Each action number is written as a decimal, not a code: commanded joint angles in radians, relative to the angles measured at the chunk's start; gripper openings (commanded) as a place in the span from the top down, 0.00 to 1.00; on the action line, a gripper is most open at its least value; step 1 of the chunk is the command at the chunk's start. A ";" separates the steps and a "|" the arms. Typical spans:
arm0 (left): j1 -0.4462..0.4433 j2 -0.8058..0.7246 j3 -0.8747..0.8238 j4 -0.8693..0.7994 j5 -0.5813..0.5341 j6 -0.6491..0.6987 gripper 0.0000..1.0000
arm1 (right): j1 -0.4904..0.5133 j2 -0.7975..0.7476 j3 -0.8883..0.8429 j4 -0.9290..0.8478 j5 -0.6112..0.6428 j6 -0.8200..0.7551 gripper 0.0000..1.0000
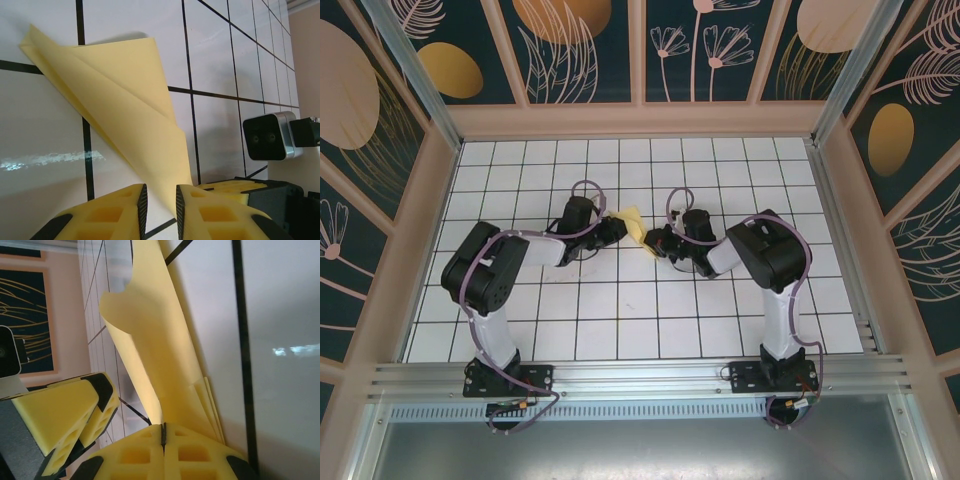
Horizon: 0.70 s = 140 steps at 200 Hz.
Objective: Fold a paper plane with a square sheet of paper (pick it up from the middle)
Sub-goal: Fold the wing for the fifth time at the center of the table.
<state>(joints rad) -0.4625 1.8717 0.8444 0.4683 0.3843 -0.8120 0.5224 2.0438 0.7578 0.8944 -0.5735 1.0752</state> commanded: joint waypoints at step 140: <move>-0.007 0.129 0.144 -0.040 -0.038 0.055 0.76 | -0.010 0.021 -0.012 0.007 -0.014 0.026 1.00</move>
<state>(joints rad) -0.4641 1.9797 0.9470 0.4576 0.3584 -0.7860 0.5186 2.0449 0.7563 0.8948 -0.5743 1.0908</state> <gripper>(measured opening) 0.246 0.069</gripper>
